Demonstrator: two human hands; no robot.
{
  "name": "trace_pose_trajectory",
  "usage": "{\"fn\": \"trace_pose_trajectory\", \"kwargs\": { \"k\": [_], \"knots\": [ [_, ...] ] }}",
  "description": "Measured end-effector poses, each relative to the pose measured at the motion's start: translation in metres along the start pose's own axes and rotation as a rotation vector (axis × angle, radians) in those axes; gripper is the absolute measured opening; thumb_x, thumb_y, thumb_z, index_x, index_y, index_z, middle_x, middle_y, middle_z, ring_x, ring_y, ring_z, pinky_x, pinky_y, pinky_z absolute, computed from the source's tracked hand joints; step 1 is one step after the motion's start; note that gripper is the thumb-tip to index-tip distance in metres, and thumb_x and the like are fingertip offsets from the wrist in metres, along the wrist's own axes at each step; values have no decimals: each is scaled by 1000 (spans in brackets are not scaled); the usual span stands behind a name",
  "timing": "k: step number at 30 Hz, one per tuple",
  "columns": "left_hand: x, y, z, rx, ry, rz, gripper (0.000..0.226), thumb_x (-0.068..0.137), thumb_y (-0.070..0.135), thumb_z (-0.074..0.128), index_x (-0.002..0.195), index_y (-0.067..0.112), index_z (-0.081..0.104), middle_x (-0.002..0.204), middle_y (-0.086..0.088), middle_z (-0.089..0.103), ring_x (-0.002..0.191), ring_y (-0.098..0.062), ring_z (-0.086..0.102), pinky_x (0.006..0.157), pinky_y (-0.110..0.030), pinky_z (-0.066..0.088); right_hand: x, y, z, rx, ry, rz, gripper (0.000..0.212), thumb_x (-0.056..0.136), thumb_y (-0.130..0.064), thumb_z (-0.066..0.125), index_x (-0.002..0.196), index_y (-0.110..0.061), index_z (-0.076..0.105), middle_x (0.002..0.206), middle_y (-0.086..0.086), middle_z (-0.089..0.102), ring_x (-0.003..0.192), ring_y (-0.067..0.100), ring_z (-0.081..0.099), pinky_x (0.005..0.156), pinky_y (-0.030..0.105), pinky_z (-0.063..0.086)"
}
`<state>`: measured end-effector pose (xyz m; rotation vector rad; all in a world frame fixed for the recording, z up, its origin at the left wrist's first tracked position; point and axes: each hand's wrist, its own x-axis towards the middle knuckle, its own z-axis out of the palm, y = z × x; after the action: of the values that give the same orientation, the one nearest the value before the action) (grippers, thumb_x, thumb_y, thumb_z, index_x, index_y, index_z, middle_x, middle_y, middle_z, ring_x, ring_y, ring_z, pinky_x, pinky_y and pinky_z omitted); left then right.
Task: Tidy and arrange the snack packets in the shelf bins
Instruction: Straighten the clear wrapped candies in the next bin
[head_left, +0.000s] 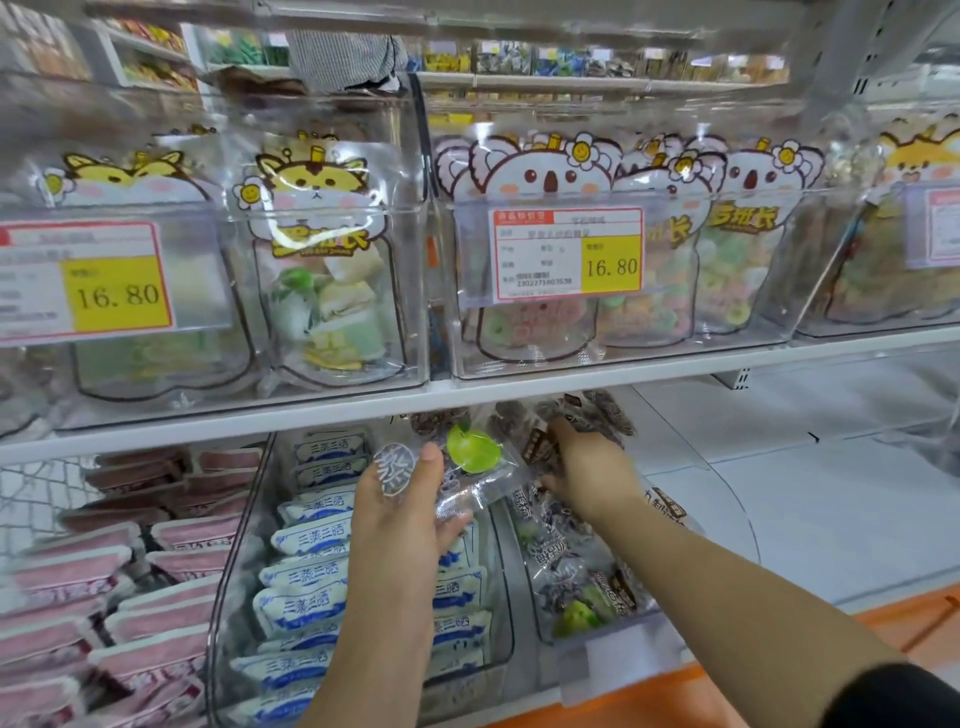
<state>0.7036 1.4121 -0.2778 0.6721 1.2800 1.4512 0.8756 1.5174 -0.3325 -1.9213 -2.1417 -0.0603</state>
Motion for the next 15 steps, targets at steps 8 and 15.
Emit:
{"fn": "trace_pose_trajectory", "kwargs": {
  "k": [8, 15],
  "knots": [
    [0, 2, -3, 4, -18, -2, 82, 87, 39, 61, 151, 26, 12, 150, -2, 34, 84, -13, 65, 106, -45, 39, -17, 27, -29, 149, -128, 14, 57, 83, -45, 66, 131, -23, 44, 98, 4, 68, 91, 25, 63, 73, 33, 51],
    [-2, -7, 3, 37, -50, 26, 81, 85, 41, 63, 150, 29, 16, 150, -1, 34, 106, -21, 62, 101, -43, 46, -52, 22, -45, 214, -846, -149, 41, 81, -34, 72, 114, -11, 63, 101, -3, 72, 89, 14, 67, 83, 27, 51]
  ]
}}
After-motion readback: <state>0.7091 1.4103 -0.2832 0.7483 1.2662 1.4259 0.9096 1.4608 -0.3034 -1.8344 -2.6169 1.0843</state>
